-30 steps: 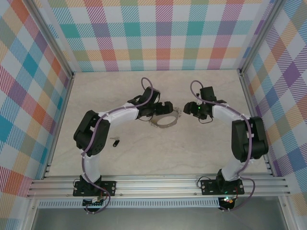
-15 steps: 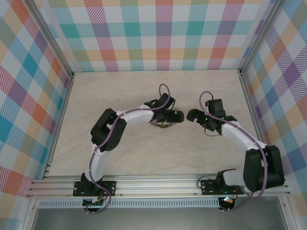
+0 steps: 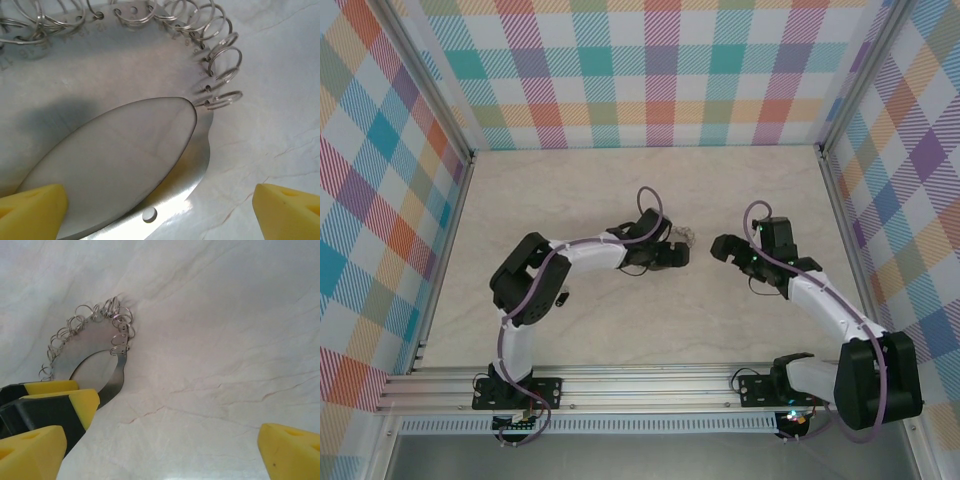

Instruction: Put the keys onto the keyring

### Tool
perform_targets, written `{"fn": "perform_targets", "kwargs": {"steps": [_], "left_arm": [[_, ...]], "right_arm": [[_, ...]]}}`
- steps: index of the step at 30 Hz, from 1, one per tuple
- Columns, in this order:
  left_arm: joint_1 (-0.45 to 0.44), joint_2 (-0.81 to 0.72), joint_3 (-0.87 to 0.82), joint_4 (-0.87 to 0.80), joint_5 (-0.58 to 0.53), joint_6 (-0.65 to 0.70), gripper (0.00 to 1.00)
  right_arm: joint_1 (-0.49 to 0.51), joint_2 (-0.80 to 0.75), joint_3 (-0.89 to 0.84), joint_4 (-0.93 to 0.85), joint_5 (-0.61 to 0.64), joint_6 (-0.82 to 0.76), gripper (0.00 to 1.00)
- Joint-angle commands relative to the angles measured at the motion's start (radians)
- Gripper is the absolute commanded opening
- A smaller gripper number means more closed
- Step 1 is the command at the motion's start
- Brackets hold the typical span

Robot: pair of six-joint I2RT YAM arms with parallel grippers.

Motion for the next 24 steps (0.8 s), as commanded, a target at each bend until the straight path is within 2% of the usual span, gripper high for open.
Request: {"fn": "perform_targets", "kwargs": {"steps": [1, 7, 13, 19, 22, 24], "left_arm": [[-0.014, -0.065, -0.087, -0.068, -0.044, -0.047, 0.96], [-0.056, -0.166, -0.182, -0.042, -0.048, -0.115, 0.96], [-0.098, -0.241, -0.180, -0.058, -0.065, -0.141, 0.96], [-0.094, -0.266, -0.045, -0.183, -0.159, 0.014, 0.98], [-0.075, -0.229, 0.031, -0.230, -0.145, 0.117, 0.98], [-0.056, -0.196, 0.074, -0.257, -0.115, 0.174, 0.97]], "right_arm": [[-0.004, 0.035, -0.029, 0.086, -0.128, 0.044, 0.93], [0.002, 0.126, -0.066, 0.197, -0.235, 0.089, 0.85], [0.042, 0.208, -0.071, 0.266, -0.256, 0.110, 0.82], [0.050, 0.249, -0.073, 0.298, -0.246, 0.113, 0.81], [0.050, 0.237, -0.065, 0.270, -0.209, 0.101, 0.82], [0.049, 0.218, -0.058, 0.225, -0.158, 0.094, 0.88]]}}
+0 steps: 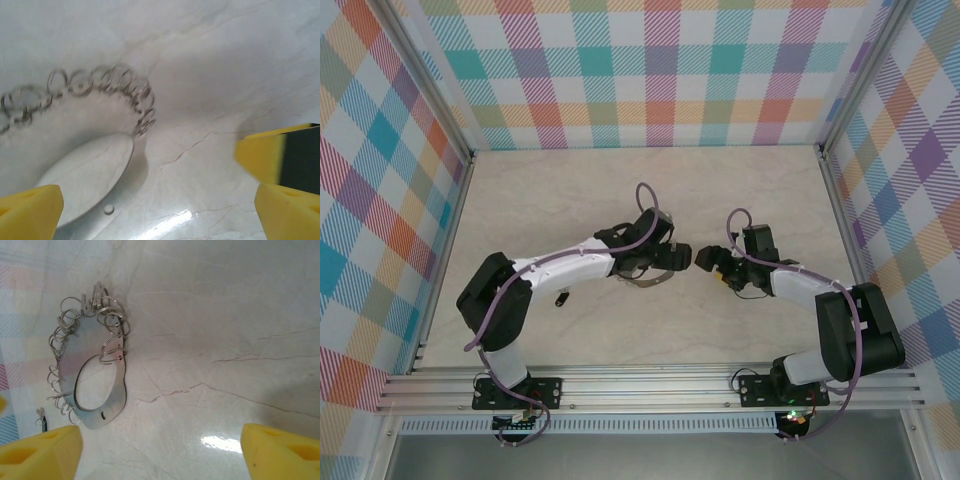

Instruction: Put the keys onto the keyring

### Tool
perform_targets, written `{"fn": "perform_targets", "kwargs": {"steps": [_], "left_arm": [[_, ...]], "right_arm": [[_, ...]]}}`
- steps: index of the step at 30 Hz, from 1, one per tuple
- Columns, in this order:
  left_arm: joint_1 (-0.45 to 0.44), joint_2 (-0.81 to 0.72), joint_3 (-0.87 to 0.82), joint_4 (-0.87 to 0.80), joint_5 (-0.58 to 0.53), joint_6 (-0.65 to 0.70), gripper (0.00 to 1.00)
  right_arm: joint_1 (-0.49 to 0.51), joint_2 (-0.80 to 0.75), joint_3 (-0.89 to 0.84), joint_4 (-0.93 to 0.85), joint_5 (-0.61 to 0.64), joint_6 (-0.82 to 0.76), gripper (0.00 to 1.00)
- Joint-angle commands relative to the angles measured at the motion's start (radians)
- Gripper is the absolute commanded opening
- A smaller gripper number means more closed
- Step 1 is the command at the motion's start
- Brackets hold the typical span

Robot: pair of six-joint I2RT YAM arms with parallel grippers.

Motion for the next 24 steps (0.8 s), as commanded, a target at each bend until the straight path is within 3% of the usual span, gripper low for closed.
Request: {"fn": "perform_targets", "kwargs": {"steps": [1, 3, 6, 10, 14, 17, 24], "left_arm": [[0.037, 0.048, 0.078, -0.092, 0.026, 0.154, 0.96], [0.057, 0.084, 0.110, -0.112, 0.052, 0.200, 0.94], [0.071, 0.127, 0.142, -0.137, 0.084, 0.268, 0.85], [0.071, 0.172, 0.171, -0.168, 0.131, 0.334, 0.62], [0.070, 0.217, 0.203, -0.183, 0.178, 0.349, 0.46], [0.069, 0.250, 0.226, -0.182, 0.213, 0.343, 0.41], [0.066, 0.311, 0.268, -0.175, 0.210, 0.315, 0.39]], "right_arm": [[0.001, -0.039, 0.013, -0.055, 0.084, -0.019, 0.92], [-0.003, -0.066, 0.013, -0.107, 0.137, -0.032, 1.00], [-0.015, -0.114, -0.003, -0.156, 0.174, -0.064, 1.00], [-0.028, -0.173, -0.039, -0.197, 0.199, -0.093, 1.00], [-0.034, -0.198, -0.084, -0.190, 0.190, -0.089, 0.99], [-0.034, -0.200, -0.105, -0.178, 0.183, -0.083, 0.98], [-0.035, -0.203, -0.114, -0.178, 0.188, -0.080, 0.98]]}}
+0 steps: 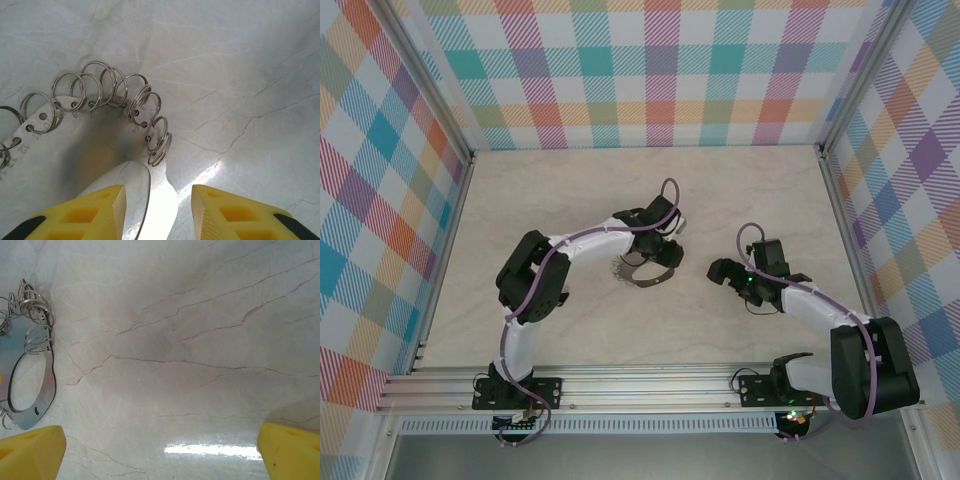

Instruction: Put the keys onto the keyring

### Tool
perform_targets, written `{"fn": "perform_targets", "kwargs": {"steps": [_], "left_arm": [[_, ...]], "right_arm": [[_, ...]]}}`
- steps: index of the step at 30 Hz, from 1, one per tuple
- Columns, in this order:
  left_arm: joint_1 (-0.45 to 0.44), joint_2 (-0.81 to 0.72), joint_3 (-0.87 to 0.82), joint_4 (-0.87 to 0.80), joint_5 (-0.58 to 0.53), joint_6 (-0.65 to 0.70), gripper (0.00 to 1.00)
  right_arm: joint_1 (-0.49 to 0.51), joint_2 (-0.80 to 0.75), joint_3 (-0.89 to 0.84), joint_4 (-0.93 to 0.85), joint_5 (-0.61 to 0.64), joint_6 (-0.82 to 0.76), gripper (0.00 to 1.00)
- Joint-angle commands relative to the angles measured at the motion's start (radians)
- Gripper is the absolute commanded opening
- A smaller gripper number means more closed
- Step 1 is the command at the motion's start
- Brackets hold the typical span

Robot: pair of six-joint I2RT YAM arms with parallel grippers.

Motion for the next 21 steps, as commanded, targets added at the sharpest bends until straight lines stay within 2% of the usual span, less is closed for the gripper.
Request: {"fn": "perform_targets", "kwargs": {"steps": [1, 21], "left_arm": [[-0.009, 0.030, 0.038, -0.016, 0.014, -0.008, 0.39], [-0.026, 0.113, 0.099, -0.016, -0.046, -0.003, 0.32]], "right_arm": [[-0.007, -0.012, -0.009, -0.016, 0.009, -0.008, 0.98], [-0.009, 0.018, 0.007, -0.012, 0.008, -0.017, 0.98]]}}
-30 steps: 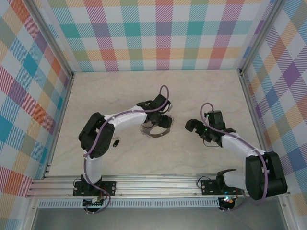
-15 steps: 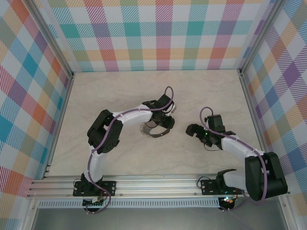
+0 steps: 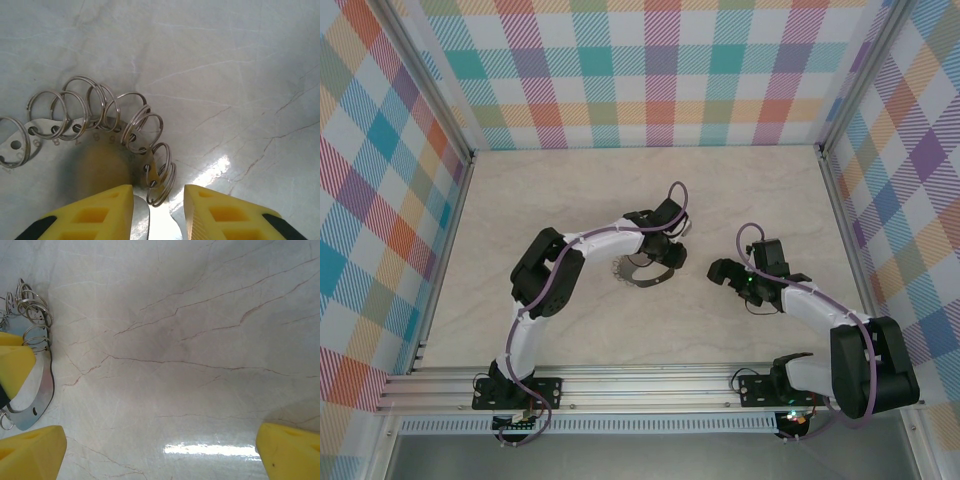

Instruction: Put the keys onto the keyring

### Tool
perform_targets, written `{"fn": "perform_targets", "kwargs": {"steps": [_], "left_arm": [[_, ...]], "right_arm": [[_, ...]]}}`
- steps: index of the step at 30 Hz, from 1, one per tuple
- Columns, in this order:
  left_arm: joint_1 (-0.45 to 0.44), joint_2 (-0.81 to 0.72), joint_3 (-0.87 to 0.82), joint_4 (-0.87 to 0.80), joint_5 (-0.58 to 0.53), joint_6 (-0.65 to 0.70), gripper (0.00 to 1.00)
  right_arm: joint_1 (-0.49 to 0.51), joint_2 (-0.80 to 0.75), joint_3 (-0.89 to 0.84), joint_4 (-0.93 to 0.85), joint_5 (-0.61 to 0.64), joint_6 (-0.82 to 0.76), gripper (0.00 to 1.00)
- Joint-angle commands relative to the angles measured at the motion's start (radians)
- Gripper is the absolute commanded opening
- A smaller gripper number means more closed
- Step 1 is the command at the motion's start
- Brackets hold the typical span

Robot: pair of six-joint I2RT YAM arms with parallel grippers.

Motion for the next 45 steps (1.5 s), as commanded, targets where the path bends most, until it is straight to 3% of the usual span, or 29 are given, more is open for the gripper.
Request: {"fn": "perform_targets", "kwargs": {"steps": [1, 25, 45], "left_arm": [[-0.013, 0.024, 0.032, -0.015, -0.019, 0.000, 0.32], [-0.012, 0.065, 0.062, 0.001, -0.045, 0.000, 0.27], [-0.029, 0.079, 0.102, -0.012, -0.087, -0.003, 0.30]], "right_arm": [[-0.006, 0.013, 0.009, -0.014, 0.006, -0.014, 0.98], [-0.006, 0.042, 0.000, 0.014, -0.003, -0.014, 0.97], [-0.006, 0.112, -0.004, 0.068, -0.023, -0.012, 0.96]]}}
